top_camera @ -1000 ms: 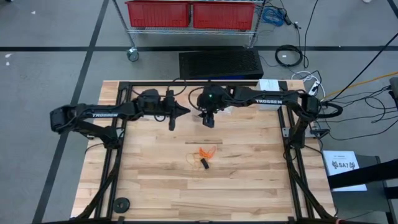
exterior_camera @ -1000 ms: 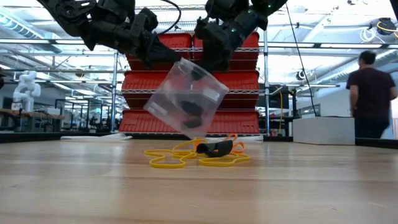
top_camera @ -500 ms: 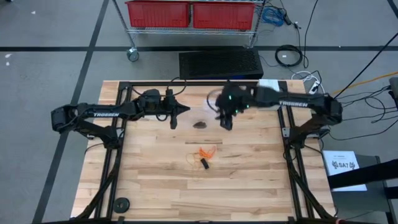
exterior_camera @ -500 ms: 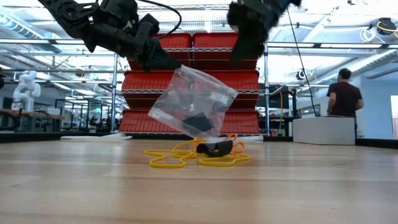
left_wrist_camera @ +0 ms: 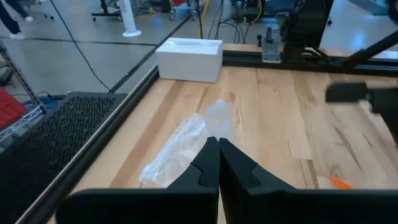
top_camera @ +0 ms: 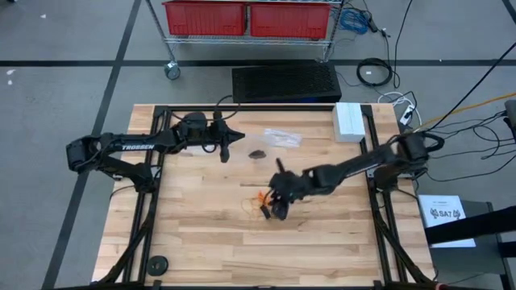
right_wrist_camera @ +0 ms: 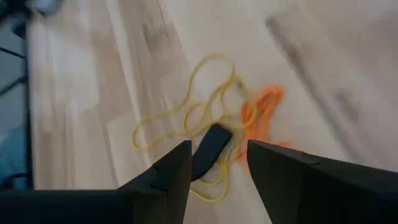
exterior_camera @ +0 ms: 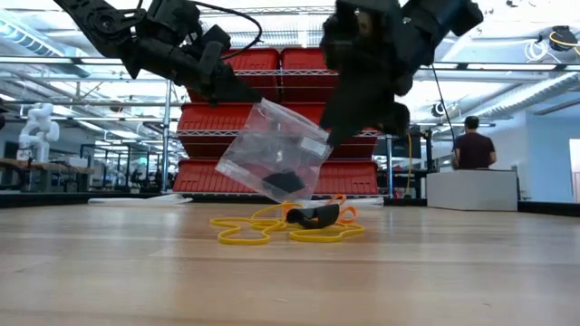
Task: Sort rubber bands
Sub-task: Put the black rubber band into the open transparent zip bag
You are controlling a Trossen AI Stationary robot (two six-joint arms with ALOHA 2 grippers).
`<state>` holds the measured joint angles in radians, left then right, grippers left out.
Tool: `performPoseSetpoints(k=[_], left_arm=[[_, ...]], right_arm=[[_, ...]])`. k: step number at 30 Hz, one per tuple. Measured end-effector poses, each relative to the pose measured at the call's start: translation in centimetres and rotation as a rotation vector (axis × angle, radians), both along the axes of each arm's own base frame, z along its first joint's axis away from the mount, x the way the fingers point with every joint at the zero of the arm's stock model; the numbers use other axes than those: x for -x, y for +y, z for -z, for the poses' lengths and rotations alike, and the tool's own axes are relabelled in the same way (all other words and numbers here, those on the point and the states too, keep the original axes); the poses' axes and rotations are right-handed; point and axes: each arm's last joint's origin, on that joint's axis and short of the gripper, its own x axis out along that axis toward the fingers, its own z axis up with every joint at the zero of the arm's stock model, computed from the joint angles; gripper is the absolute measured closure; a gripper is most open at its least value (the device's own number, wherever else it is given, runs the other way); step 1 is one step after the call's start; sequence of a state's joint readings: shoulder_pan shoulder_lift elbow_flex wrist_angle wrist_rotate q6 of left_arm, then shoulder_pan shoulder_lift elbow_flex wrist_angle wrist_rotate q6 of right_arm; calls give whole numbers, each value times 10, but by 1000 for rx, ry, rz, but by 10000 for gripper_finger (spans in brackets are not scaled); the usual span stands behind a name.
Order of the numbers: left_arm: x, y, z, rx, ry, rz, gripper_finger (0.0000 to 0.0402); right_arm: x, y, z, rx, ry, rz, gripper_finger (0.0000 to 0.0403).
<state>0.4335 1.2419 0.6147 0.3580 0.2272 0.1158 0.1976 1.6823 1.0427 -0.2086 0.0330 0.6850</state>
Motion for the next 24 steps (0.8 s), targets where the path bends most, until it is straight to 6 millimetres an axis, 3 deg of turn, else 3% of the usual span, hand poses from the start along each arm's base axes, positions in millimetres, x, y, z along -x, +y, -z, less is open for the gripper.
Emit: performPoseSetpoints(k=[4, 11, 14, 24], left_arm=[[-1, -2, 0, -5, 1, 12, 400], [-3, -7, 1, -1, 7, 35, 400], [-3, -9, 1, 1, 11, 42, 400], [-4, -10, 1, 1, 12, 47, 399]], right_arm=[[-18, 20, 10, 39, 73, -3, 252], [-43, 30, 31, 70, 164, 35, 252], [-48, 32, 43, 77, 204, 40, 252], [-52, 32, 45, 76, 186, 81, 252]])
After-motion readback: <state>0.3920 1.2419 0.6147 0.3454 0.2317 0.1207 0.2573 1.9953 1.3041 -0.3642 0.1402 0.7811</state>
